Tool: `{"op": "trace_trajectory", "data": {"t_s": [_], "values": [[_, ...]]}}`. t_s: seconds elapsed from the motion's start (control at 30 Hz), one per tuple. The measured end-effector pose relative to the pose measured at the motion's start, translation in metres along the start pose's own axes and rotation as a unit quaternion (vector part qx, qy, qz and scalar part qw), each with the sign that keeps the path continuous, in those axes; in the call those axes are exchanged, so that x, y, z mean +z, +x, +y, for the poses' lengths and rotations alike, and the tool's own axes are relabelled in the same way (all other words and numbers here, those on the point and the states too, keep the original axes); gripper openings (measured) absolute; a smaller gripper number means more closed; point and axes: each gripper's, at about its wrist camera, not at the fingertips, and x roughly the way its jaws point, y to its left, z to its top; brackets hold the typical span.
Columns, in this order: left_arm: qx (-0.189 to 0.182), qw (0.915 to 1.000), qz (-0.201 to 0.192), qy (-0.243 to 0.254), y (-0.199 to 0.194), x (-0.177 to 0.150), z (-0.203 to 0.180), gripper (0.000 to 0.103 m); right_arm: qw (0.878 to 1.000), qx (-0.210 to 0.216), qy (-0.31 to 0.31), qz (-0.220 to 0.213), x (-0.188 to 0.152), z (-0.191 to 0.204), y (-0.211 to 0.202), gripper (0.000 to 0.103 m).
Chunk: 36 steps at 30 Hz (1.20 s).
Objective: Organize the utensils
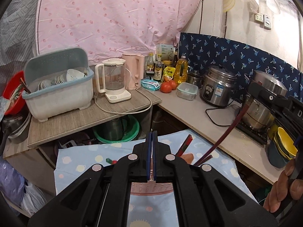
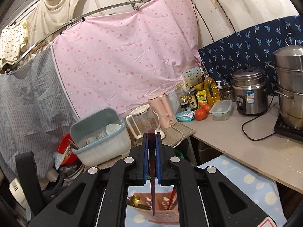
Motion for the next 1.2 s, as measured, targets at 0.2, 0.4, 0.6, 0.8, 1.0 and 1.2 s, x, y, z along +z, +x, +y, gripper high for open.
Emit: {"op": "trace_trajectory", "data": {"t_s": [0.2, 0.4, 0.6, 0.8, 1.0, 1.2], "values": [[-0.002, 0.9996, 0.026, 0.001, 0.036, -0.008, 0.002, 0.001, 1.000, -0.014, 0.001, 0.024, -0.013, -0.008, 0.038, 0.007], [0.003, 0.9988, 0.048, 0.002, 0.061, -0.019, 0.006, 0.001, 0.998, -0.019, -0.002, 0.052, -0.032, -0.013, 0.062, 0.007], [0.010, 0.9986, 0.053, 0.006, 0.070, -0.024, 0.004, 0.003, 0.997, -0.025, -0.012, 0.074, -0.049, -0.012, 0.074, 0.011], [0.034, 0.9984, 0.043, 0.012, 0.066, -0.026, 0.000, 0.032, 0.997, -0.033, -0.017, 0.072, -0.056, -0.013, 0.064, 0.034], [0.037, 0.9983, 0.039, 0.020, 0.058, -0.028, -0.007, 0.034, 0.996, -0.035, -0.030, 0.073, -0.060, -0.009, 0.051, 0.034], [0.054, 0.9975, 0.034, 0.029, 0.038, -0.035, -0.013, 0.038, 0.996, -0.036, -0.032, 0.079, -0.068, -0.010, 0.030, 0.036]]}}
